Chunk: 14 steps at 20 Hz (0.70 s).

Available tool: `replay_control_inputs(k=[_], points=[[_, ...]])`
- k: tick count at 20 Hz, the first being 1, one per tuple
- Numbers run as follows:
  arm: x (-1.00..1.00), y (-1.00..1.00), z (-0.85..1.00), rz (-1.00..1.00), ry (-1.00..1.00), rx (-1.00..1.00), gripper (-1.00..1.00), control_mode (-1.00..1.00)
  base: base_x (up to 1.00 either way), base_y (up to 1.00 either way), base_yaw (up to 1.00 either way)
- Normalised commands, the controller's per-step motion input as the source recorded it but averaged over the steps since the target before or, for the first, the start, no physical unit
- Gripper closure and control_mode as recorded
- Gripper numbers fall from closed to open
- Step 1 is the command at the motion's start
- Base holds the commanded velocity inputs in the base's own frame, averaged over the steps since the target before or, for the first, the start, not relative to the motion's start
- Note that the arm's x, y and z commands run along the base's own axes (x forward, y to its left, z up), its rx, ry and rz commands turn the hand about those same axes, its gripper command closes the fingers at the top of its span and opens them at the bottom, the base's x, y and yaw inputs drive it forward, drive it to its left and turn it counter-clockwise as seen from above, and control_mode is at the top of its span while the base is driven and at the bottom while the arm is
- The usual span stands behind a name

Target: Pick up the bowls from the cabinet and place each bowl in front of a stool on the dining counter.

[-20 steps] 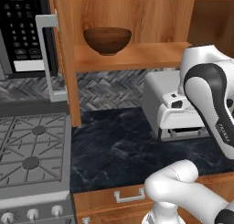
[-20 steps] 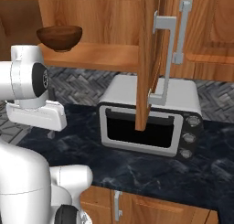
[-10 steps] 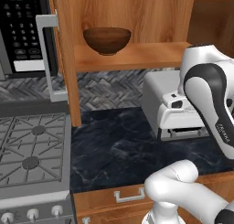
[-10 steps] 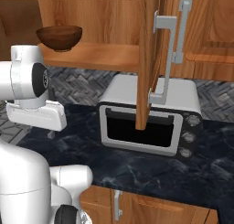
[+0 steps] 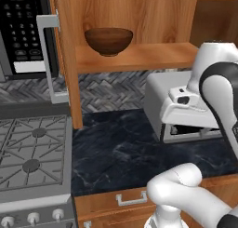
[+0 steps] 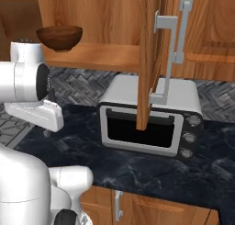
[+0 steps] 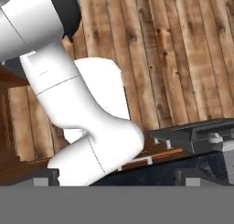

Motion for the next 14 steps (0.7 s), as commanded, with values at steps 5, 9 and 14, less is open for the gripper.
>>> replay_control_inputs(k=[5,9,14], points=[[0.0,0.33,0.62,-0.29,-0.35,0.12,-1.0,-1.0,0.0,0.0,0.0],[0.06,0.25,0.36,-0.39,-0.46,0.15,-1.0,-1.0,0.0,0.0,0.0],[0.28,0.09,0.29,-0.45,-0.45,0.28,-1.0,-1.0,0.0,0.0,0.0]])
